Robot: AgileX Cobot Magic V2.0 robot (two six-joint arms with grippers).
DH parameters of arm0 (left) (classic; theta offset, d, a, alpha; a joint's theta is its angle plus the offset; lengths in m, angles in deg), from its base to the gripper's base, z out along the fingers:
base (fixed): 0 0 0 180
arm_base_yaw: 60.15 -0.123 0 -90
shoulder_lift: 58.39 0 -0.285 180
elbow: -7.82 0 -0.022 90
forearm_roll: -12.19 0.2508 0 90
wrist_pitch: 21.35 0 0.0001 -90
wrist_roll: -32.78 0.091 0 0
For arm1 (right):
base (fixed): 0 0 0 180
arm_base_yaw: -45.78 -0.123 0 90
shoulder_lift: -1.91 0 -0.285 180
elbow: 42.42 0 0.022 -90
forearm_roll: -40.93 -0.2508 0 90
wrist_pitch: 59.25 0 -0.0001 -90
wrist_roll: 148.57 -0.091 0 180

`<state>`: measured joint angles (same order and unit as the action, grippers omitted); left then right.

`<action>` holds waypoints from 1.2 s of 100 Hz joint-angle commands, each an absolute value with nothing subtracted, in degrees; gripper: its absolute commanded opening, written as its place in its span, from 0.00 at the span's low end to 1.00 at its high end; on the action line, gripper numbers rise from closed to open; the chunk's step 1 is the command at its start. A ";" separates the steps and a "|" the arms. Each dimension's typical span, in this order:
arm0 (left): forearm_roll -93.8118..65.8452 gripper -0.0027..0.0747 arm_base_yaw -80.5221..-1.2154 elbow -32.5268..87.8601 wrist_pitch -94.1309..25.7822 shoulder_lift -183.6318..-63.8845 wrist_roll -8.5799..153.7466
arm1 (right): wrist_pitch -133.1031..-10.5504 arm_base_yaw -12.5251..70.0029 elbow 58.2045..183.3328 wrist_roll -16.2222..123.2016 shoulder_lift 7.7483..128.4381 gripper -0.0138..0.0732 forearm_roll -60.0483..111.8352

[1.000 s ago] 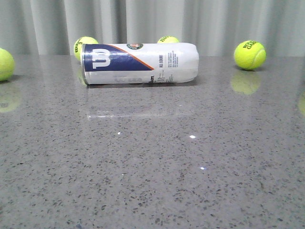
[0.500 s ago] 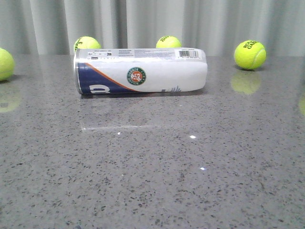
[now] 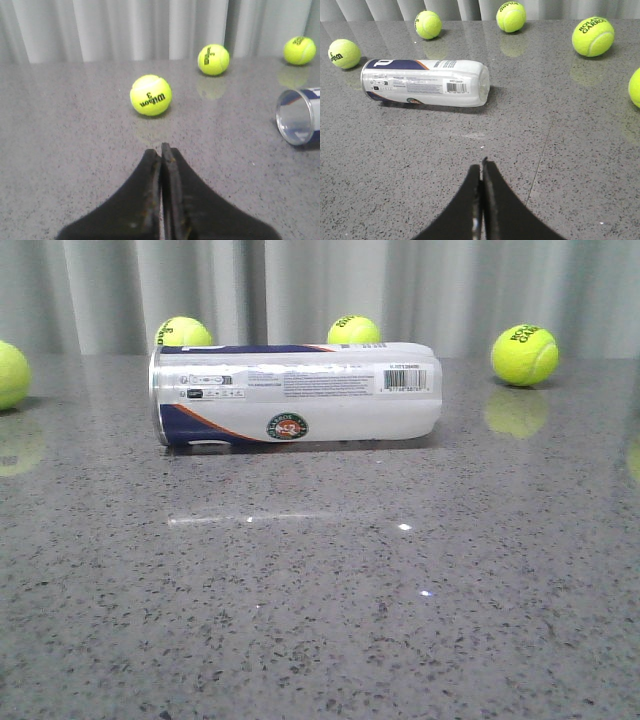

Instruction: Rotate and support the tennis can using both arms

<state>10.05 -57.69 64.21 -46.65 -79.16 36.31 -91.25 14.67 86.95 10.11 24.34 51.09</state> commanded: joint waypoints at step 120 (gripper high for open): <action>-37.85 0.72 -57.79 17.84 -77.28 -141.88 61.37 | -86.64 15.03 88.41 10.26 24.89 0.08 52.37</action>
